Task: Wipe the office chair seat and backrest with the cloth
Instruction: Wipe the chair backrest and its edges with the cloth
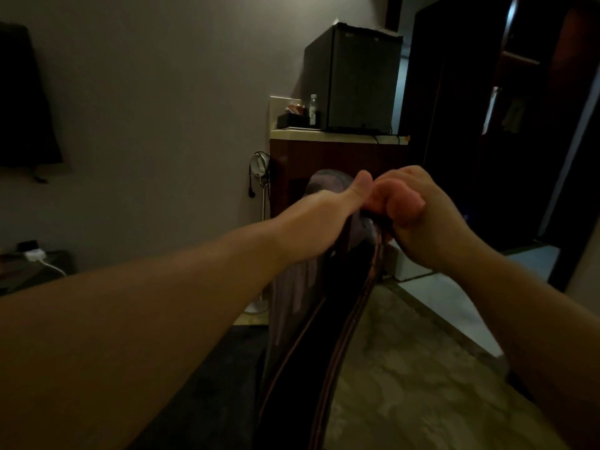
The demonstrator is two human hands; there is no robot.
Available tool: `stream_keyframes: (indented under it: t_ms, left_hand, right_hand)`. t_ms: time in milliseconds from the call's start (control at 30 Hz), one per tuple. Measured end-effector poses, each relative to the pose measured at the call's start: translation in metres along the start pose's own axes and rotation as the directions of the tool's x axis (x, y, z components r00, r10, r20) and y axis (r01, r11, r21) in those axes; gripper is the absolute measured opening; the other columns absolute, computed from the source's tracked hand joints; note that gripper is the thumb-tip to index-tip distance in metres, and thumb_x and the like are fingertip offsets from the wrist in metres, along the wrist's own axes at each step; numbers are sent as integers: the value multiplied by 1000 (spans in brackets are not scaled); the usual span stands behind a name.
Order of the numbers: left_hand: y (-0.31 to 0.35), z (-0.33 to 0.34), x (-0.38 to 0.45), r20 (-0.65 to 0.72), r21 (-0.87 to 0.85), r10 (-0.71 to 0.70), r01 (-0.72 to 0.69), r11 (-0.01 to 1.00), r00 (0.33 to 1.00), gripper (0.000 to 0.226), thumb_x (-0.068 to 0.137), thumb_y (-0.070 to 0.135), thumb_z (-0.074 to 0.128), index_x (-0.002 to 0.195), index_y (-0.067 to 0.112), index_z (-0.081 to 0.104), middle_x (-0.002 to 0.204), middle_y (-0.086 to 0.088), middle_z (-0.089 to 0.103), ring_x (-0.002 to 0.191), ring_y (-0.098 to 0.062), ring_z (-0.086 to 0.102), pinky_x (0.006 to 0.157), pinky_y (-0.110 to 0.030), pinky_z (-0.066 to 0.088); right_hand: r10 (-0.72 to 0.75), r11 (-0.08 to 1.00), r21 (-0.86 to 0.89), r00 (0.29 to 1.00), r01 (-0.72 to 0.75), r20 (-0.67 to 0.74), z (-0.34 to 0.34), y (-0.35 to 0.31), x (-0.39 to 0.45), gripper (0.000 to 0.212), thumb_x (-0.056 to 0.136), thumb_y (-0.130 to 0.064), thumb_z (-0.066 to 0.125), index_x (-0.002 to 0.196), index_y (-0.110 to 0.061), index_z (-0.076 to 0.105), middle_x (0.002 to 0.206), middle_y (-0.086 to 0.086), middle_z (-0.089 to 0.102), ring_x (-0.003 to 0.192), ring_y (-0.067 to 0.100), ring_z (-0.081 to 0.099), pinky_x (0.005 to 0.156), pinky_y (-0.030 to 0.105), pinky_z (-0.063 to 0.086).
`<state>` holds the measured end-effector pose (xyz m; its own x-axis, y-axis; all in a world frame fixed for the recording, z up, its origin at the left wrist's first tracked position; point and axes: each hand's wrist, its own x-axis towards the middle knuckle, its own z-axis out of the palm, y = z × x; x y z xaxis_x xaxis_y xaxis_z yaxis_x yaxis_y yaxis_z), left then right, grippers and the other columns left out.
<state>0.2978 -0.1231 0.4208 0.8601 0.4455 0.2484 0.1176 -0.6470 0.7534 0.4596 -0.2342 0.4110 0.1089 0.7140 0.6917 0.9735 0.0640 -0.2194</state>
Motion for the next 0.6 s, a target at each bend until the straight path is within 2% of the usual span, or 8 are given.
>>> stream_keyframes:
  t_ms: [133, 233, 300, 333, 400, 433, 533, 600]
  left_hand:
    - [4, -6, -1, 6, 9, -24, 24, 1000, 1000, 72, 99, 74, 17, 123, 28, 66, 115, 12, 61, 105, 3, 55, 94, -22, 35]
    - [3, -6, -6, -157, -11, 66, -69, 998, 985, 79, 101, 75, 18, 112, 16, 68, 109, -12, 68, 97, -20, 66, 105, -45, 51]
    - [-2, 1, -15, -326, -95, 157, -198, 976, 932, 94, 93, 75, 22, 111, -5, 67, 99, -26, 64, 85, -38, 59, 92, -30, 56]
    - [-7, 5, -19, -358, -132, 173, -233, 963, 918, 96, 90, 73, 23, 112, -10, 66, 95, -22, 61, 81, -32, 54, 79, -16, 53]
    - [-17, 16, -24, -294, -226, 174, -245, 943, 940, 97, 86, 78, 26, 108, -7, 69, 99, -24, 65, 86, -24, 53, 68, -12, 46]
    - [-22, 21, -25, -260, -240, 176, -240, 941, 949, 99, 83, 81, 25, 110, -1, 73, 108, -26, 68, 90, -20, 57, 72, -6, 45]
    - [-29, 23, -22, -259, -171, 223, -272, 947, 940, 97, 79, 86, 18, 113, 17, 77, 117, 5, 74, 102, 15, 60, 83, -2, 38]
    - [-29, 22, -20, -264, -138, 270, -313, 940, 926, 102, 78, 93, 19, 105, 12, 76, 110, -6, 76, 97, 1, 67, 80, -5, 40]
  right_hand:
    - [-60, 979, 189, 992, 80, -107, 9, -15, -39, 36, 88, -16, 67, 100, -49, 57, 120, -6, 57, 109, -1, 52, 91, 1, 40]
    - [-132, 969, 196, 986, 150, -106, 3, -12, -48, 34, 88, -17, 70, 102, -47, 59, 118, -8, 57, 111, 0, 53, 93, 4, 43]
    - [-86, 991, 100, 994, 93, -71, 1, -10, -29, 27, 84, -34, 67, 99, -52, 52, 121, -7, 54, 111, 4, 48, 90, 3, 40]
    - [-69, 995, 67, 995, 74, -76, 2, -11, -20, 27, 82, -37, 66, 97, -52, 50, 119, -11, 53, 113, 6, 46, 88, 6, 39]
    - [-34, 998, 48, 995, 39, -96, 9, -15, -14, 26, 82, -34, 64, 91, -51, 48, 112, -20, 48, 113, 8, 44, 86, 11, 34]
    - [-31, 998, 54, 992, 37, -122, 13, -17, -20, 25, 83, -32, 62, 89, -51, 47, 111, -19, 48, 109, 7, 45, 86, 11, 35]
    - [-50, 970, 224, 979, 95, -196, 15, -19, -51, 19, 88, -33, 62, 93, -51, 56, 115, -11, 55, 106, 2, 54, 90, 6, 46]
    - [-58, 963, 248, 982, 103, -181, 9, -19, -56, 25, 88, -29, 67, 98, -50, 58, 118, -9, 55, 108, -4, 55, 88, 5, 47]
